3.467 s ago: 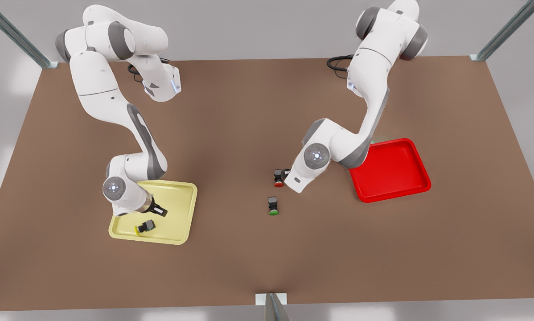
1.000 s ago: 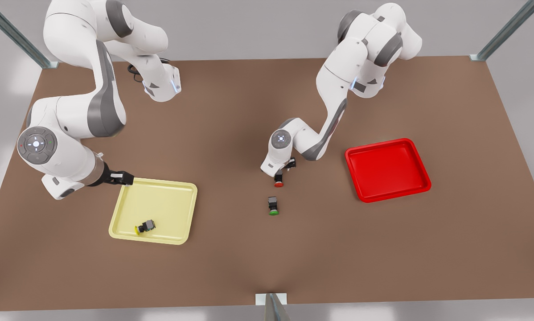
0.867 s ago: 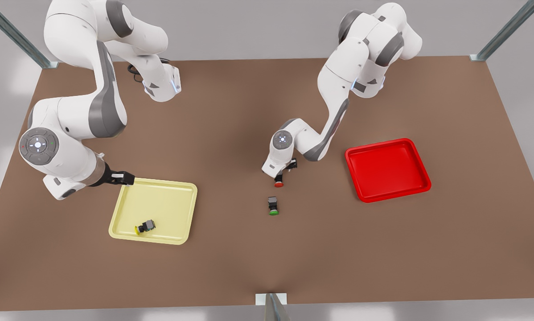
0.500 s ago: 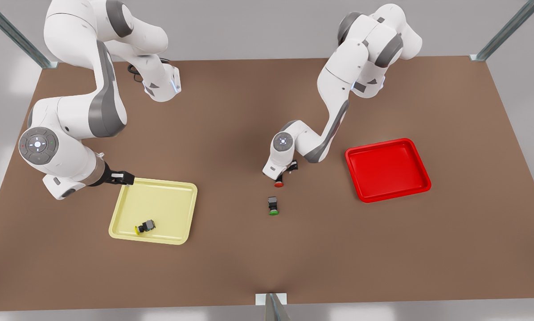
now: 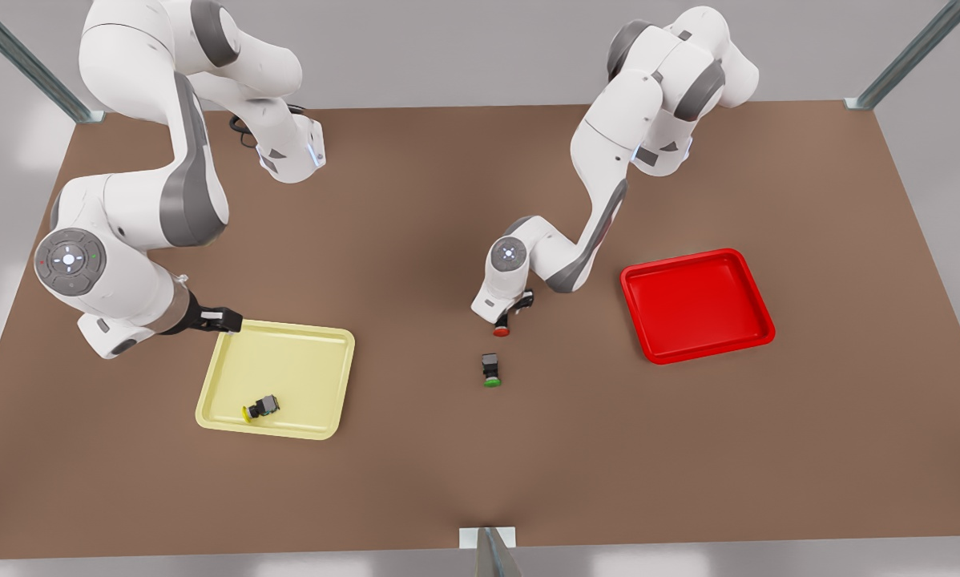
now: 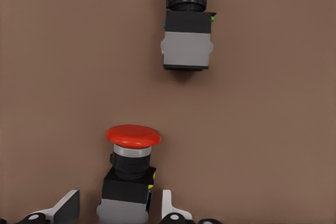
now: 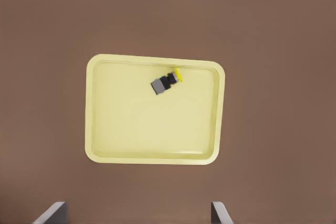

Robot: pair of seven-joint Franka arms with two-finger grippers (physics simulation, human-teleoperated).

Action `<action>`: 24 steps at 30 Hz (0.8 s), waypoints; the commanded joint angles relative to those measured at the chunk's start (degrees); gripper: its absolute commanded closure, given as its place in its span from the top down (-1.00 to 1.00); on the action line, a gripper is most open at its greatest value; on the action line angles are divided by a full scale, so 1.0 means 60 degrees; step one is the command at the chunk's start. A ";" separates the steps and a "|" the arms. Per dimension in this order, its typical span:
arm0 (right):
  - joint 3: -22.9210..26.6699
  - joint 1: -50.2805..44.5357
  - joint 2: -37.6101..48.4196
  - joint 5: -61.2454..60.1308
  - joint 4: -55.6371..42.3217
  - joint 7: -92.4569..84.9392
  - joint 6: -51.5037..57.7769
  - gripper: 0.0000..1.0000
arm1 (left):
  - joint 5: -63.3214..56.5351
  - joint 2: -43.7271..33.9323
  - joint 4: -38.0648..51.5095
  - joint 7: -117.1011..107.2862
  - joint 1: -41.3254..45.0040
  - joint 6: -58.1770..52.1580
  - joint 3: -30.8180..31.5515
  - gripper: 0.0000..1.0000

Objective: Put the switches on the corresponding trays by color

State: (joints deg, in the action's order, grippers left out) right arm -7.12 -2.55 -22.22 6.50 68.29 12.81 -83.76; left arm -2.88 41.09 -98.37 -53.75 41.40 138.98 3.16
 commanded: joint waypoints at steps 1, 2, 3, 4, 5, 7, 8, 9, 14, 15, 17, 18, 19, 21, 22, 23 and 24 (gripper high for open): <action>0.0000 0.0000 -0.0003 0.0000 0.0000 0.0004 0.0000 1.00 | -0.0004 -0.0007 0.0003 -0.0007 0.0000 -0.0005 0.0000 0.43; 0.0000 0.0000 -0.0003 0.0000 0.0000 0.0004 0.0000 1.00 | -0.0018 -0.0007 0.0003 -0.0007 0.0029 -0.0005 0.0000 0.41; 0.0000 0.0000 -0.0003 0.0000 0.0000 -0.0011 0.0000 1.00 | -0.0004 -0.0007 0.0003 -0.0021 0.0029 -0.0005 0.0000 0.41; 0.0000 0.0000 -0.0003 0.0000 0.0000 0.0004 0.0000 1.00 | -0.0004 -0.0007 0.0003 -0.0021 0.0029 -0.0005 0.0000 0.41; 0.0000 0.0000 -0.0003 0.0000 0.0000 0.0004 0.0000 1.00 | -0.0004 -0.0007 0.0003 -0.0021 0.0044 -0.0005 0.0000 0.41; 0.0000 0.0000 -0.0003 0.0000 0.0000 0.0004 0.0000 1.00 | 0.0011 0.0008 0.0003 -0.0021 0.0059 0.0010 0.0000 0.39; 0.0000 0.0000 -0.0003 0.0000 0.0000 0.0004 0.0000 1.00 | 0.0011 0.0008 0.0018 -0.0036 0.0073 0.0010 0.0015 0.34; 0.0000 0.0000 -0.0003 0.0000 0.0000 0.0004 0.0000 1.00 | 0.0011 0.0008 0.0003 -0.0036 0.0059 0.0010 0.0015 0.29; 0.0000 0.0000 -0.0003 0.0000 0.0000 0.0004 0.0000 1.00 | 0.0011 0.0037 0.0032 -0.0036 0.0044 0.0010 0.0015 0.16; 0.0000 0.0000 -0.0003 0.0000 0.0000 -0.0011 0.0000 1.00 | 0.0040 0.0037 0.0032 -0.0036 0.0059 0.0010 0.0015 0.16; 0.0000 0.0000 0.0012 0.0000 0.0000 0.0004 0.0029 1.00 | 0.0040 0.0037 0.0032 -0.0036 0.0059 0.0010 0.0015 0.13; 0.0000 0.0000 0.0012 0.0015 0.0000 0.0004 0.0029 1.00 | 0.0040 0.0037 0.0032 -0.0036 0.0059 0.0010 0.0015 0.11; 0.0000 0.0000 0.0012 0.0000 0.0000 -0.0011 0.0029 1.00 | 0.0040 0.0037 0.0032 -0.0036 0.0059 0.0010 0.0015 0.10; 0.0000 -0.0044 0.0012 0.0000 0.0000 0.0004 0.0029 1.00 | 0.0026 0.0052 0.0076 -0.0021 0.0059 0.0010 0.0015 0.04; 0.0000 -0.0102 0.0012 0.0015 0.0000 0.0004 0.0015 1.00 | 0.0026 0.0037 0.0076 -0.0007 0.0059 0.0010 0.0015 0.04; 0.0000 -0.0102 0.0012 0.0015 0.0000 0.0004 0.0015 1.00 | 0.0026 0.0037 0.0076 -0.0021 0.0044 0.0010 0.0015 0.04; 0.0000 -0.0102 0.0012 0.0015 0.0000 0.0004 0.0015 1.00 | 0.0026 0.0037 0.0076 -0.0021 0.0059 0.0010 0.0015 0.04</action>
State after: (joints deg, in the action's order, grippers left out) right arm -7.12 -3.17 -22.15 6.59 68.29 12.83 -83.67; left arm -2.68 41.31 -97.91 -53.88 41.75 139.04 3.25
